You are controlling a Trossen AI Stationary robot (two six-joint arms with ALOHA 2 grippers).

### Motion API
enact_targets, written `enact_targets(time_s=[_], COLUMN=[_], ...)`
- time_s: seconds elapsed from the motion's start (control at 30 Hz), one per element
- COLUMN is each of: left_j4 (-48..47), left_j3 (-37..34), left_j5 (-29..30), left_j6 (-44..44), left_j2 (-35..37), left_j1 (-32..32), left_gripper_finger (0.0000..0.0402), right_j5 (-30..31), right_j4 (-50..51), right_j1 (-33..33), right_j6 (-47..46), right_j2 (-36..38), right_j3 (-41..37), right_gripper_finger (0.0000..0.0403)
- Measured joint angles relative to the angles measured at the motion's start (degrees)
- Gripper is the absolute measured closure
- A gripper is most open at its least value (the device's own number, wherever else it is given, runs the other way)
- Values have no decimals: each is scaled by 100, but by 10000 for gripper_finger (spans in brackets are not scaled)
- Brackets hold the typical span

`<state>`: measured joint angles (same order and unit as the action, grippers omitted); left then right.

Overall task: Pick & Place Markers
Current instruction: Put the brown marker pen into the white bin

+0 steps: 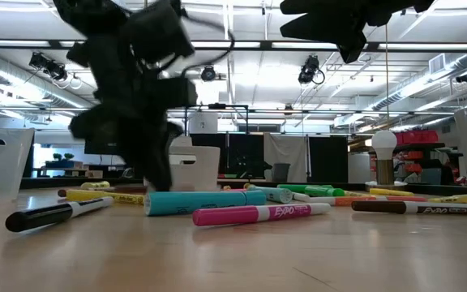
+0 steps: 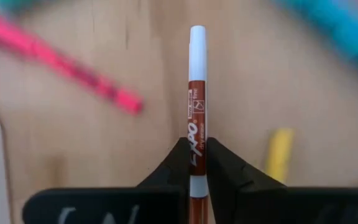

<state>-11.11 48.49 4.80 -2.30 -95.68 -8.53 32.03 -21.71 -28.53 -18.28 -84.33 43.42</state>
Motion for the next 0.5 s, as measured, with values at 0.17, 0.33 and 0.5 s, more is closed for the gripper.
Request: enact_targets(time_s=[0.17, 0.33, 0.5], left_j4=[-644, -1820, -2657], left_j3=[574, 1436, 2118], left_j5=[70, 740, 1650], left_j6=[11, 228, 681], left_j2=[283, 613, 884], left_j1=[-159, -160, 214], left_gripper_finger=[366, 369, 366], right_j5=[2, 0, 1], right_j4=[5, 31, 32], right_j1=[0, 0, 0], right_j6=[16, 15, 15], right_j2=[0, 0, -2], right_j3=[0, 0, 2], right_gripper_finger=[246, 246, 246])
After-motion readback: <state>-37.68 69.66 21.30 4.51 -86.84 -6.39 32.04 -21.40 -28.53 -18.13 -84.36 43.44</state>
